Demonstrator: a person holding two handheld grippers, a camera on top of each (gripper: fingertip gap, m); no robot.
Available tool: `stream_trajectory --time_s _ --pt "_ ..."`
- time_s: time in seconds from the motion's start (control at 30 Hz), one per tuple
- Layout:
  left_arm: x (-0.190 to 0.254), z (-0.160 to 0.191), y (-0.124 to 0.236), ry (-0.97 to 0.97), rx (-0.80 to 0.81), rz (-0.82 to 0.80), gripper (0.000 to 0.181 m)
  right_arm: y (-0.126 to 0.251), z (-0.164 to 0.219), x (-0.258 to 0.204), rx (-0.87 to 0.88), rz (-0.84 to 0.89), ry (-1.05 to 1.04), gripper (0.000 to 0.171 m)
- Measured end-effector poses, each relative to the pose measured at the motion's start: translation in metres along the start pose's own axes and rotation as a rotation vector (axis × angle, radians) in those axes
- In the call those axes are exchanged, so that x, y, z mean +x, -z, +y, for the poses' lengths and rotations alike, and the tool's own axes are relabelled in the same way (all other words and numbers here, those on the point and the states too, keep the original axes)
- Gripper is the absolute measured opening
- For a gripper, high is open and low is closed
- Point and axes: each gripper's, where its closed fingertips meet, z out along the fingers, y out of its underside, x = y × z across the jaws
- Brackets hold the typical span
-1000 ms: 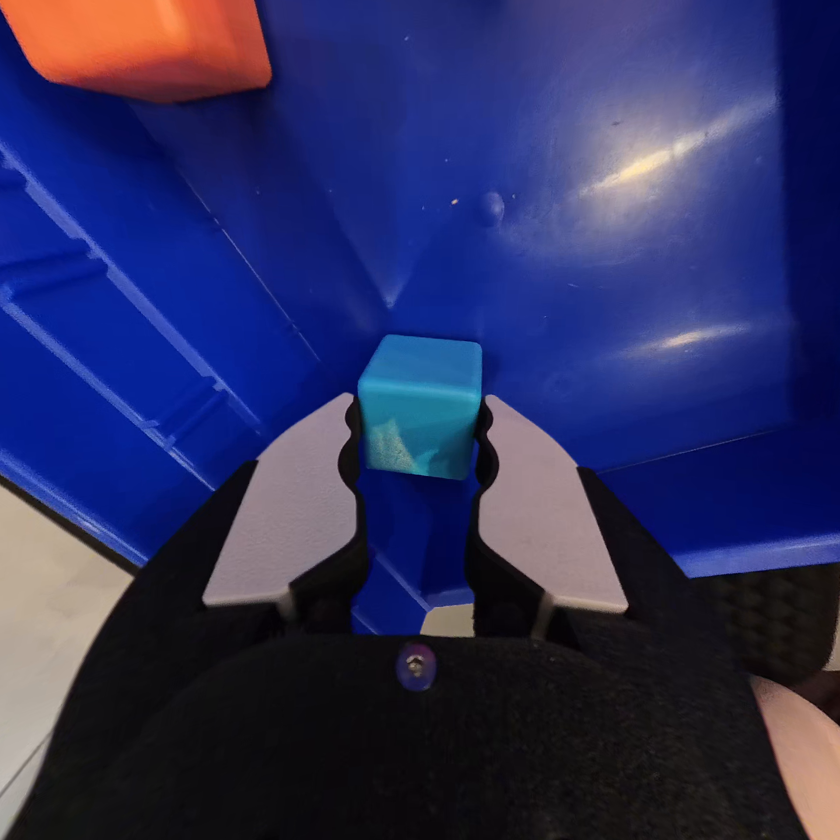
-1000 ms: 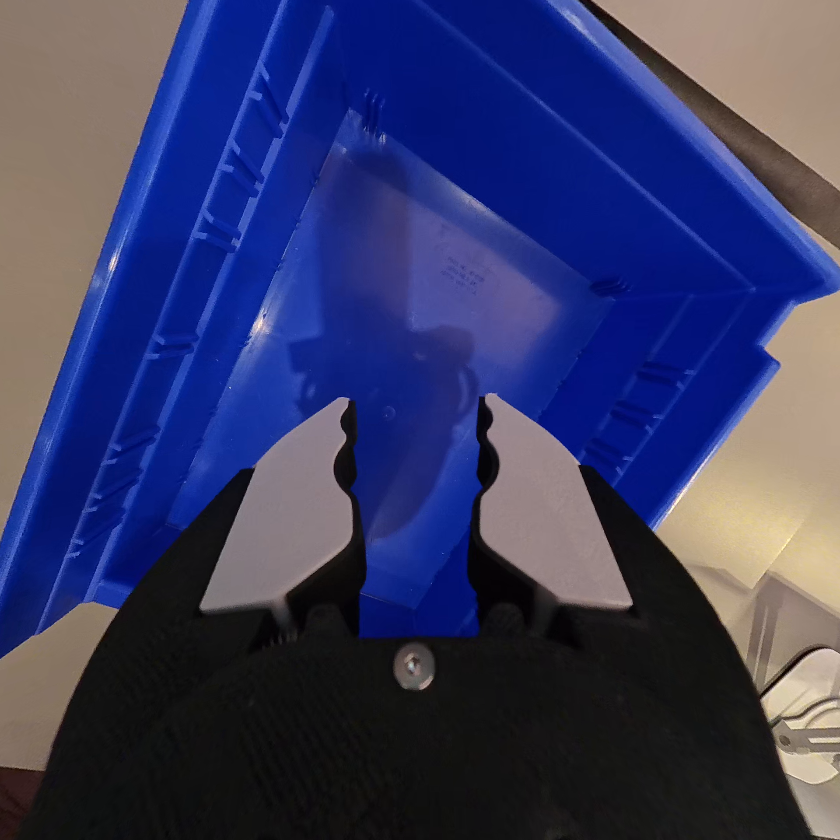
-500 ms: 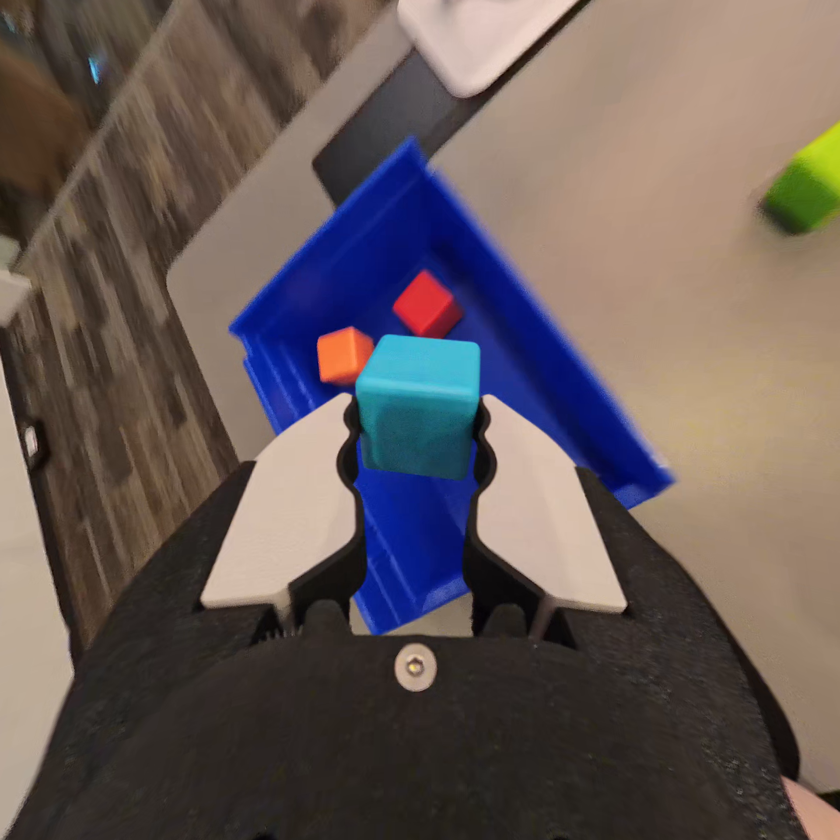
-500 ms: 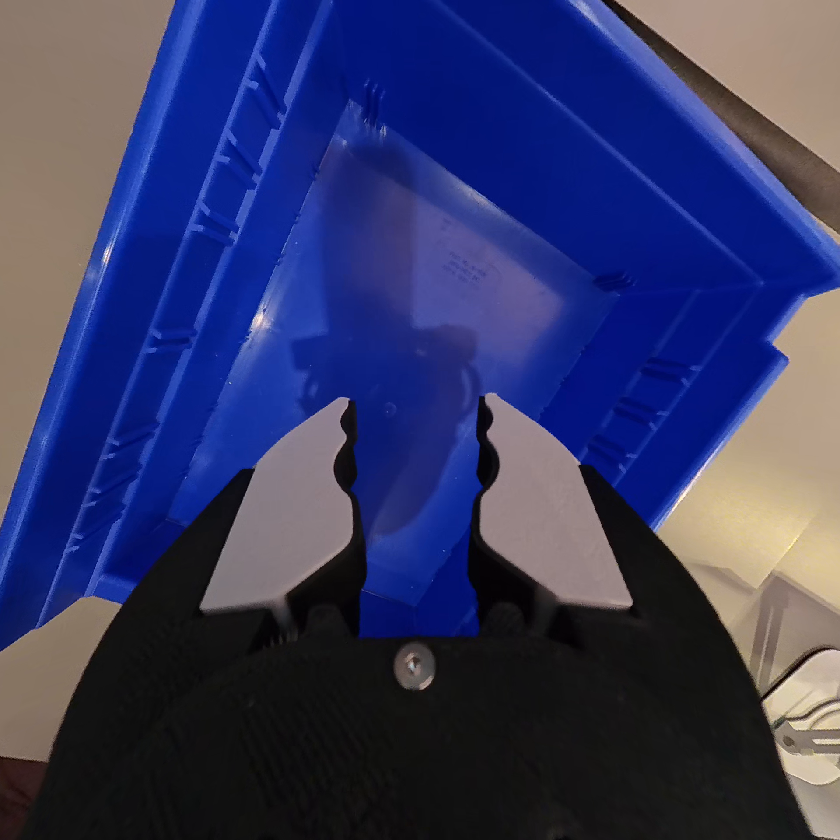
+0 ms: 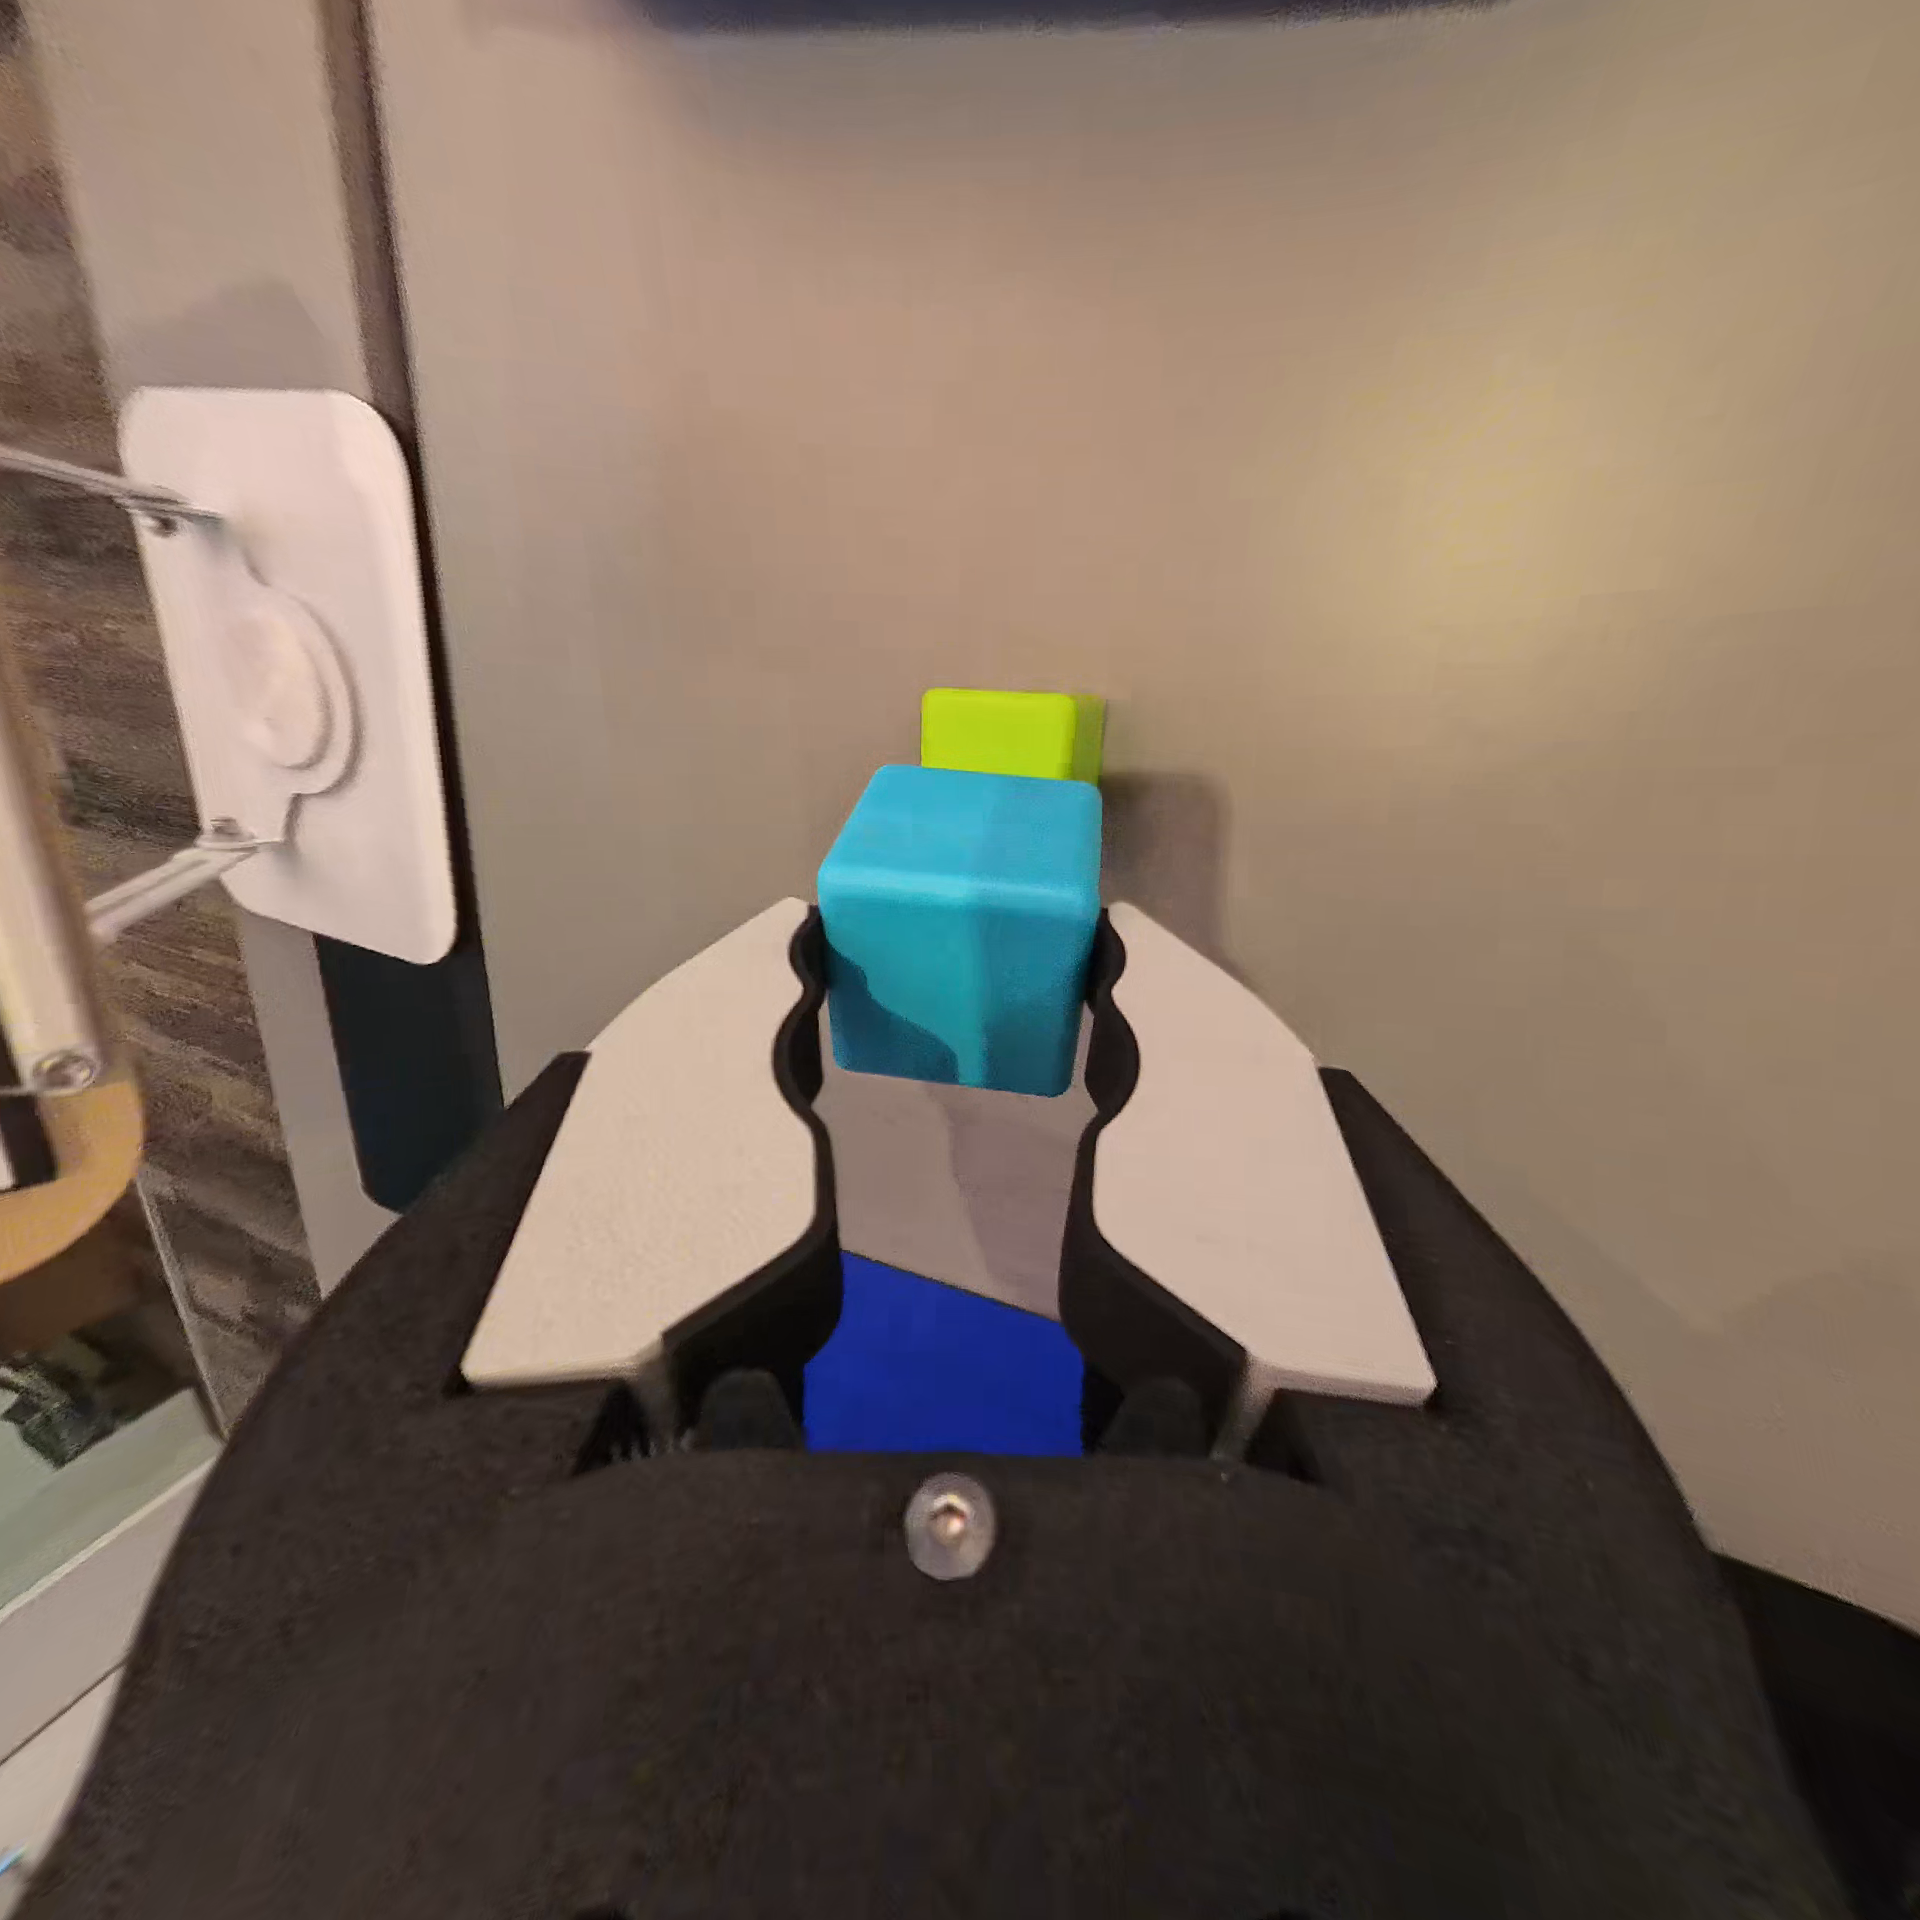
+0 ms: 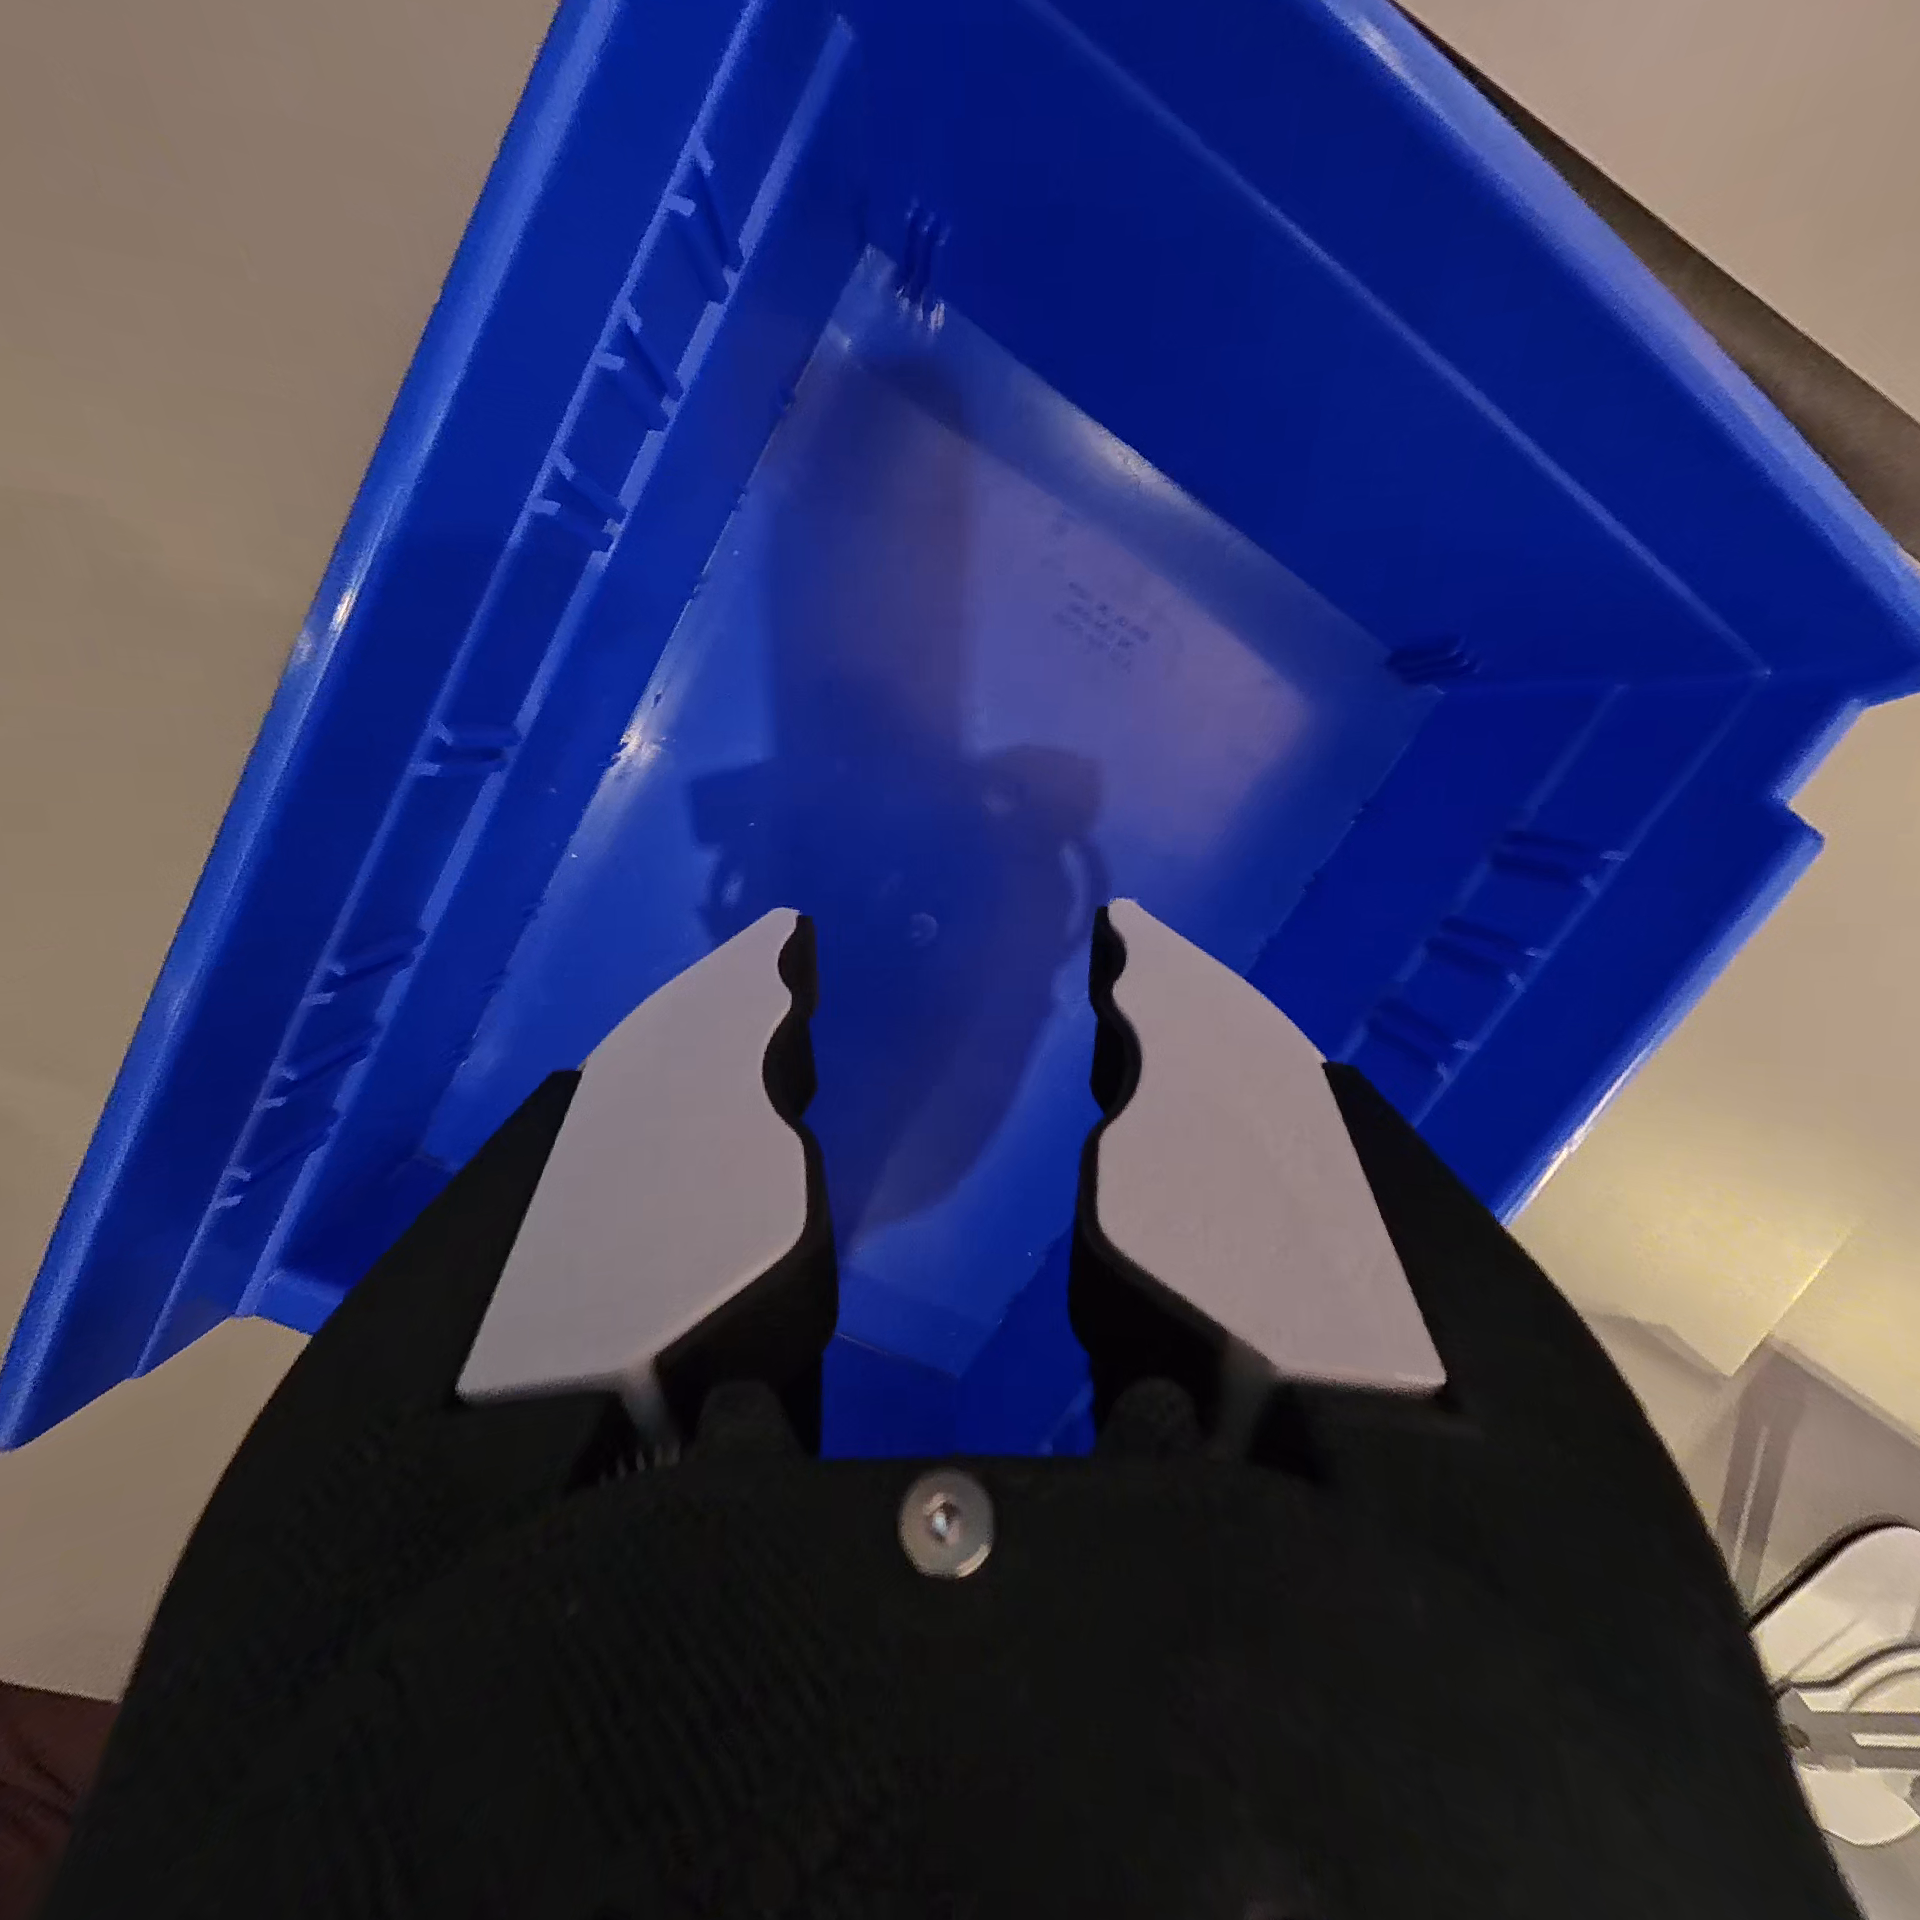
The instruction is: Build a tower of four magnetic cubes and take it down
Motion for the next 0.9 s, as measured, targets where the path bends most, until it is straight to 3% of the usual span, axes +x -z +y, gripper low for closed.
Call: stream_trajectory --time_s 0.47,0.63,0.77,0.9 --pt "0.002 -0.001 -0.057 -0.073 -0.184 0.126 0.048 -0.002 0.004 0.000 -0.013 -0.038 -0.007 0.053" --pt "-0.002 -0.005 -0.061 -0.074 -0.160 0.129 0.048 -0.004 0.004 -0.001 -0.025 -0.047 -0.004 0.053" --pt "-0.016 -0.007 -0.047 -0.008 -0.090 0.112 0.056 -0.007 0.006 -0.002 -0.033 -0.056 -0.004 0.053" --pt "-0.048 -0.008 0.008 0.126 0.117 0.032 0.056 -0.007 0.007 -0.001 -0.034 -0.058 -0.007 0.053"
